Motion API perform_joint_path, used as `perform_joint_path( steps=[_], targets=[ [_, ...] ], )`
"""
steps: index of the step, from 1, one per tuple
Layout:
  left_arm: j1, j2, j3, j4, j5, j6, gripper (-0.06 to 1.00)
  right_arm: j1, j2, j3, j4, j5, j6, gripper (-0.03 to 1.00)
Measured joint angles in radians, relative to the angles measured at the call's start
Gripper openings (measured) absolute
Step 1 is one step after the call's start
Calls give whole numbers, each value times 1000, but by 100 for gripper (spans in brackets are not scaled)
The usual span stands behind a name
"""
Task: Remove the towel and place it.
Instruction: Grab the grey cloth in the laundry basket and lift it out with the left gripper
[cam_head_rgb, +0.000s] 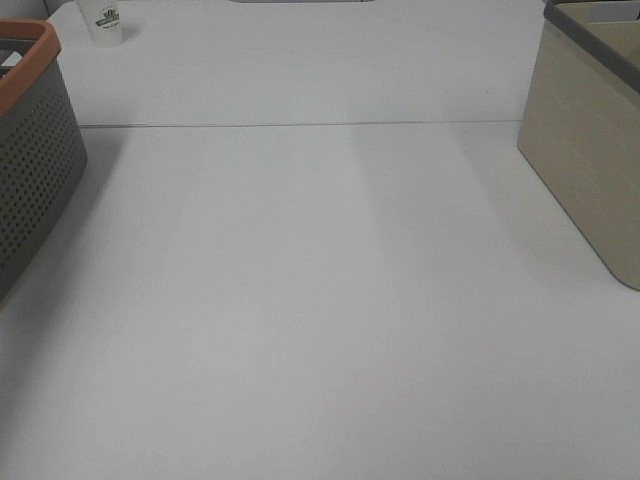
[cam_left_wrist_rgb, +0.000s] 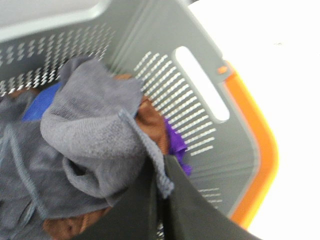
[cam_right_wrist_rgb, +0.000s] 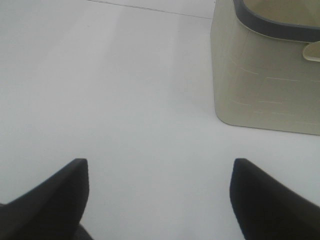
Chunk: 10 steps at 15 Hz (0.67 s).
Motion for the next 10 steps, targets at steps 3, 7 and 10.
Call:
perform_joint_path(
  steps=[3,7,10],
  targets=[
    [0,-101,0,-9,-105,90,0,0,0,0,0,0,0,76],
    [0,-216,0,-25,-341,105,0,0,0,0,0,0,0,76],
    [0,-264,0,-26,-543,104,0,0,0,0,0,0,0,76]
  ],
)
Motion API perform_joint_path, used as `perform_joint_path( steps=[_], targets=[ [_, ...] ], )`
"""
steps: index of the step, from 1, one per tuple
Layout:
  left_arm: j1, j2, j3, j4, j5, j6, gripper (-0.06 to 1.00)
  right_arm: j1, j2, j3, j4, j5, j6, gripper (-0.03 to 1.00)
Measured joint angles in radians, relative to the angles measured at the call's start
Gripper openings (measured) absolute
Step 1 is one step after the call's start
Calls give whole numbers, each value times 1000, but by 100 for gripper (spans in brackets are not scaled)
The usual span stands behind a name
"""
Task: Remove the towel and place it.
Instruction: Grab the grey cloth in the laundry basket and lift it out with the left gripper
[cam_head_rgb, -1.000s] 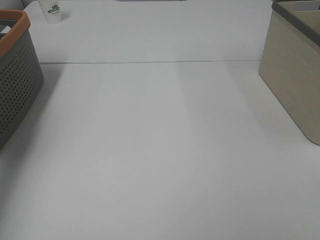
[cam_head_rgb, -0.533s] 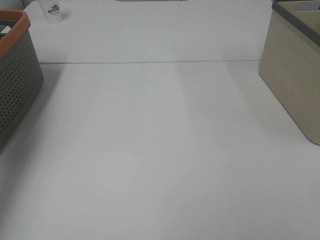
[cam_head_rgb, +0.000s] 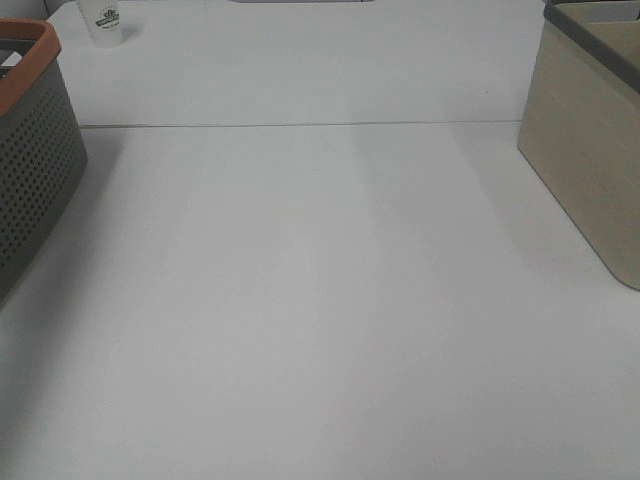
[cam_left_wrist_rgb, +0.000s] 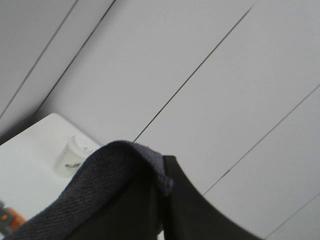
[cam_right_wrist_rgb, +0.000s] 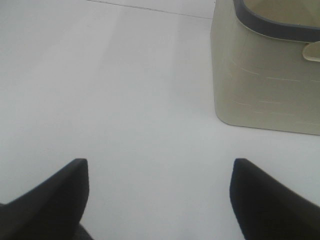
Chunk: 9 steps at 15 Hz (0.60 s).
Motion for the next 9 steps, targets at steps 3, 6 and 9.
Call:
perform_joint_path(
  steps=[3,6,9],
  targets=[
    [-38,-12,-28,-5,-122,-3,0,0,0,0,0,0,0,76],
    [-125,-8,-121,21,-132,-3,0,0,0,0,0,0,0,76],
    [-213,36,-277,70,-118,-3,0,0,0,0,0,0,0,76]
  ],
)
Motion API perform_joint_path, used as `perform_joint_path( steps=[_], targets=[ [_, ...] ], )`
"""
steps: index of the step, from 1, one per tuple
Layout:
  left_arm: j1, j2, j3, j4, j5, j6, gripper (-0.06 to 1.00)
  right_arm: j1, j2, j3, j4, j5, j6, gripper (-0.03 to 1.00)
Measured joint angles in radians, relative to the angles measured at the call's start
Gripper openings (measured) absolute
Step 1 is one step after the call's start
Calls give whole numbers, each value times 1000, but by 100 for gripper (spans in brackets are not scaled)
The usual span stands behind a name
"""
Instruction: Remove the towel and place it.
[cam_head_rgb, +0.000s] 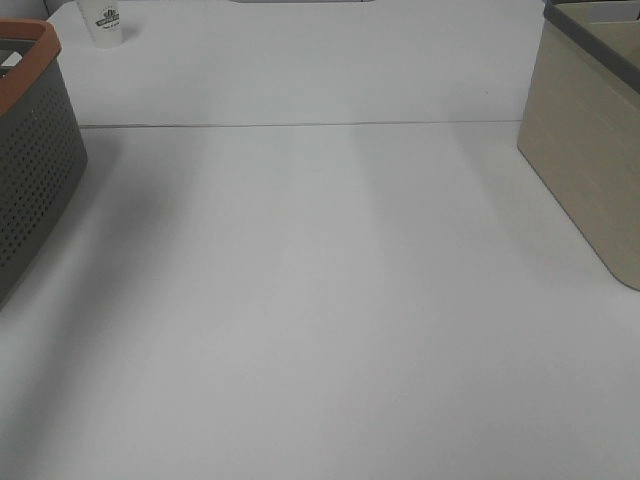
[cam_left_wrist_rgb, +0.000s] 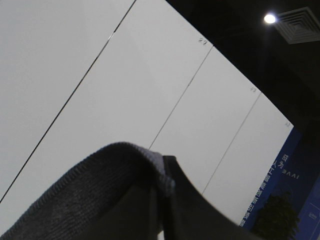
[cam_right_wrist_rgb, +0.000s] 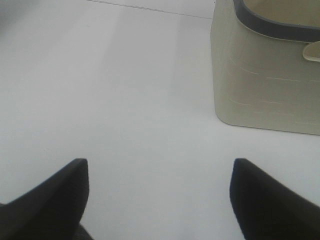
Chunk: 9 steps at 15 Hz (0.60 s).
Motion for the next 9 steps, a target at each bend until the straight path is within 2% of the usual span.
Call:
perform_joint_path(
  steps=[3,6,9],
  targets=[
    [-90,84,-131,27,78,0,0,0,0,0,0,0,0,76],
    [-181,143,-140,28,92,0,0,0,0,0,0,0,0,76],
    [-258,209,-140,46,155,9,0,0,0,0,0,0,0,76]
  ],
)
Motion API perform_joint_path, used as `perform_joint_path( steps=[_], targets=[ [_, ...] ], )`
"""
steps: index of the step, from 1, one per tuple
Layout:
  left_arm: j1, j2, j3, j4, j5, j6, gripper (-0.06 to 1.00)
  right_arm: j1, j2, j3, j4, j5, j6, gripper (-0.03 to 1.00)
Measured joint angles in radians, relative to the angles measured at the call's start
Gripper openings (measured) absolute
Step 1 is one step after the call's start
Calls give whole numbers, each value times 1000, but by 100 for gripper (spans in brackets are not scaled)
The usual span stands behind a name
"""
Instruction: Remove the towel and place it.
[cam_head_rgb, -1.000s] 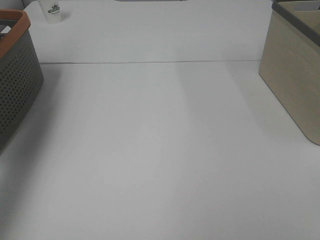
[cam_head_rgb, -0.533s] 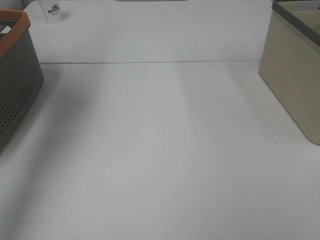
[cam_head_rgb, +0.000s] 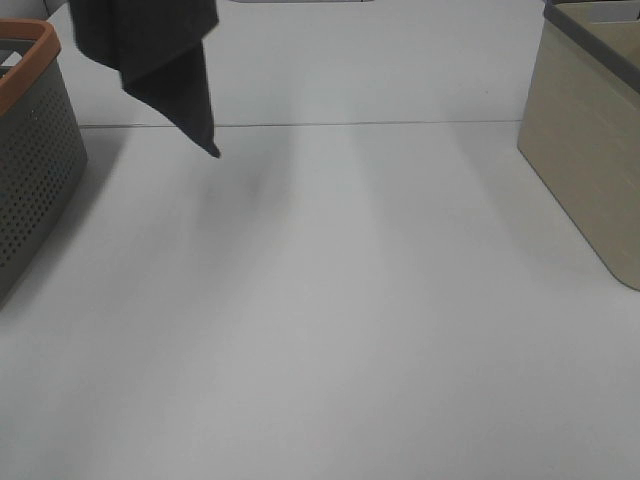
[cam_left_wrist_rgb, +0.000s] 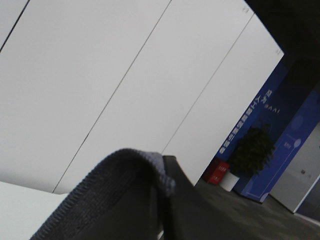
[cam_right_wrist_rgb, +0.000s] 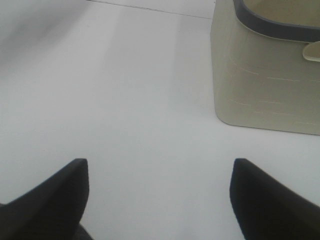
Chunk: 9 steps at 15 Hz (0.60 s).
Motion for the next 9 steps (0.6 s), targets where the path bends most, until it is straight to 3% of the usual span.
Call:
perform_joint_path(
  steps=[5,9],
  targets=[
    [-97,77,0,13,51,85,0,0,0,0,0,0,0,76],
    [-101,94,106,14,59,100,0,0,0,0,5,0,0,76]
  ],
)
